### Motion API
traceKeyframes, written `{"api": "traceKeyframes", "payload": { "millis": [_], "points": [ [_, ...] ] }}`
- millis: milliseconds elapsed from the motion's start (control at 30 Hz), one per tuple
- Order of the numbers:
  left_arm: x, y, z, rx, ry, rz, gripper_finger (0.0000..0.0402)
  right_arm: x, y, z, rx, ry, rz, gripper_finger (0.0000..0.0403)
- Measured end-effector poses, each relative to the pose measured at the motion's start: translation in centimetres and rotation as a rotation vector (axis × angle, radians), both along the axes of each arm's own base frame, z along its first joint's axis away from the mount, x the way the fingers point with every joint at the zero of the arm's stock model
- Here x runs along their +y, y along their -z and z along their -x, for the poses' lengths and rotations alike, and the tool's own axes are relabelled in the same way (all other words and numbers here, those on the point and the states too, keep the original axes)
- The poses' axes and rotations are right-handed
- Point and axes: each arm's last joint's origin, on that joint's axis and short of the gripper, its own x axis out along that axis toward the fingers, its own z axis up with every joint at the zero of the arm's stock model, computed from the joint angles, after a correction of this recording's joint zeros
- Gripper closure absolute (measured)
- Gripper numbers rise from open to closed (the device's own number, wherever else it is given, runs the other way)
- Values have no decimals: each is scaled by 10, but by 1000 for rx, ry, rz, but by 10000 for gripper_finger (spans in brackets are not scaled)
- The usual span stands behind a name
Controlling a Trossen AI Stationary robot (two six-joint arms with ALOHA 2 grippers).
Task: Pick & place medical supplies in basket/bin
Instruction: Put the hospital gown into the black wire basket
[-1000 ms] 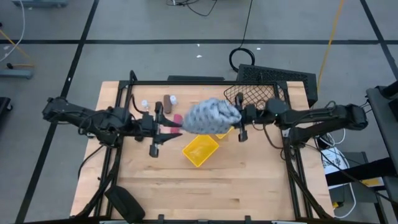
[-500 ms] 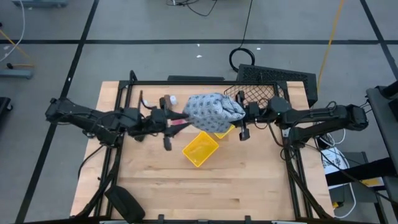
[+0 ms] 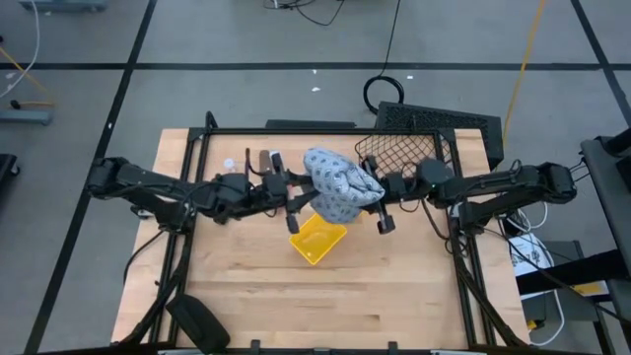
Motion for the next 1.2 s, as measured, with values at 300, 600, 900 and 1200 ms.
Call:
{"api": "traceKeyframes", "payload": {
  "millis": [300, 600, 900, 1200],
  "points": [
    [-5, -8, 7, -36, 131, 7, 268, 7, -4, 5, -21, -128, 45, 355],
    [-7, -37, 44, -79, 198, 8, 268, -14, -20, 37, 41, 143, -9, 355],
    [-5, -37, 64, 34, 209, 45, 268, -37, -16, 76, 205, 685, -2, 355],
    [-6, -25, 55, 111, 199, 42, 268, -58, 58, 98, 339, 1115, -67, 355]
  ]
}}
